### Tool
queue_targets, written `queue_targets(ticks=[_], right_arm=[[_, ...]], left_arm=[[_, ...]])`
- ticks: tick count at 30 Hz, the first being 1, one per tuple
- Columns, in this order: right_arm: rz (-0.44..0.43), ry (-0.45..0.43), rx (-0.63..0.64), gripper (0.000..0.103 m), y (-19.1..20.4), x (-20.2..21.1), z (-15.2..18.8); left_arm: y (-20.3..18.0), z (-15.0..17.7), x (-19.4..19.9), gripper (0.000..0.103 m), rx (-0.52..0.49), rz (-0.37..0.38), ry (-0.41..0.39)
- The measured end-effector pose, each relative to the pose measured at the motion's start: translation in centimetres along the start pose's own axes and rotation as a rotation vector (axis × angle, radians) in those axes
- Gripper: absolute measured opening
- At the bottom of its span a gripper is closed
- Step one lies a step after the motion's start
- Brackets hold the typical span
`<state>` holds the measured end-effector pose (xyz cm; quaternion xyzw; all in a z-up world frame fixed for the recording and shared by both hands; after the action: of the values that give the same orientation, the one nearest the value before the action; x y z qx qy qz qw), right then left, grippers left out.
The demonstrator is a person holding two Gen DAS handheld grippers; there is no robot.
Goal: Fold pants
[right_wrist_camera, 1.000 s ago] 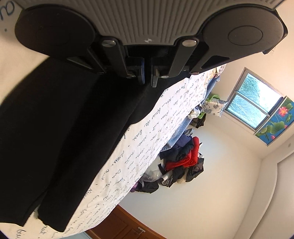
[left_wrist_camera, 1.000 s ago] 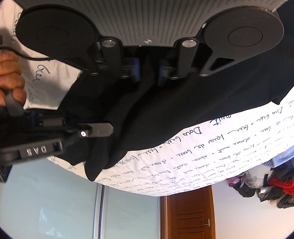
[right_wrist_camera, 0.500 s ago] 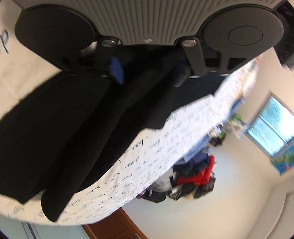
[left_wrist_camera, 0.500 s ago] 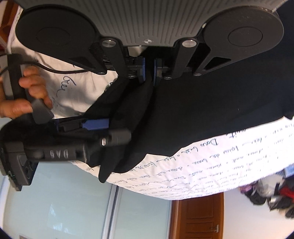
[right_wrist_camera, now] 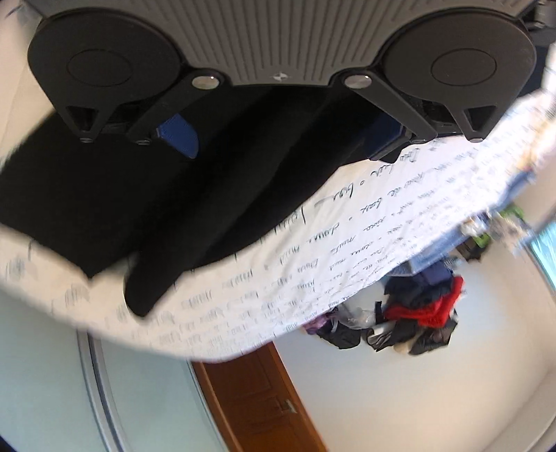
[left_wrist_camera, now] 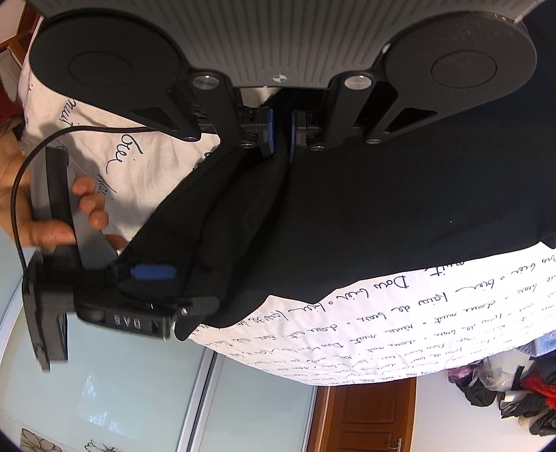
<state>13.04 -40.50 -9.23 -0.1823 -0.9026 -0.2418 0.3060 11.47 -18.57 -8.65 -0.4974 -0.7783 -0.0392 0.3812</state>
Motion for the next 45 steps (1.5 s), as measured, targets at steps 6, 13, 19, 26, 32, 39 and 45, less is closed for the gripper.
queue_targets(ticks=[6, 13, 19, 26, 32, 39, 45], right_arm=[[-0.023, 0.007, 0.144, 0.103, 1.3, 0.7, 1.3], [-0.008, 0.055, -0.034, 0.103, -0.2, -0.9, -2.6], [-0.060, 0.096, 0.068, 0.103, 3.1, -3.3, -7.9], [-0.045, 0.089, 0.118, 0.103, 5.2, -8.0, -11.8], [-0.054, 0.015, -0.018, 0.103, -0.4, -3.8, -11.7], [-0.151, 0.221, -0.215, 0.103, -4.9, -4.4, -8.2], [0.072, -0.010, -0.146, 0.103, -3.4, -2.6, -11.5]], left_arm=[[0.2, -0.1, -0.1, 0.016, 0.009, -0.003, -0.001], [0.4, -0.1, 0.0, 0.017, 0.029, 0.004, 0.002], [0.5, -0.1, -0.2, 0.017, 0.039, 0.002, -0.002], [1.0, -0.2, -0.2, 0.017, 0.073, 0.021, -0.004], [1.3, -0.2, -0.2, 0.018, 0.090, 0.040, -0.008], [1.4, -0.1, -0.3, 0.018, 0.089, 0.037, -0.010], [1.5, -0.2, -0.3, 0.019, 0.098, 0.036, -0.006]])
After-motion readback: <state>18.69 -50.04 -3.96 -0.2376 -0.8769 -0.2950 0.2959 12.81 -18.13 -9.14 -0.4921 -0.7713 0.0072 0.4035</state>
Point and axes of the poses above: each gripper's, at about its wrist camera, not at the fingertips, and x roughly against the way its jaws point, y to its left, z to its underside, the point moved 6 cm from there along -x, roughly the way its jaws point, and after that the axes turned 14 degrees about z, right-handed, at the moved point
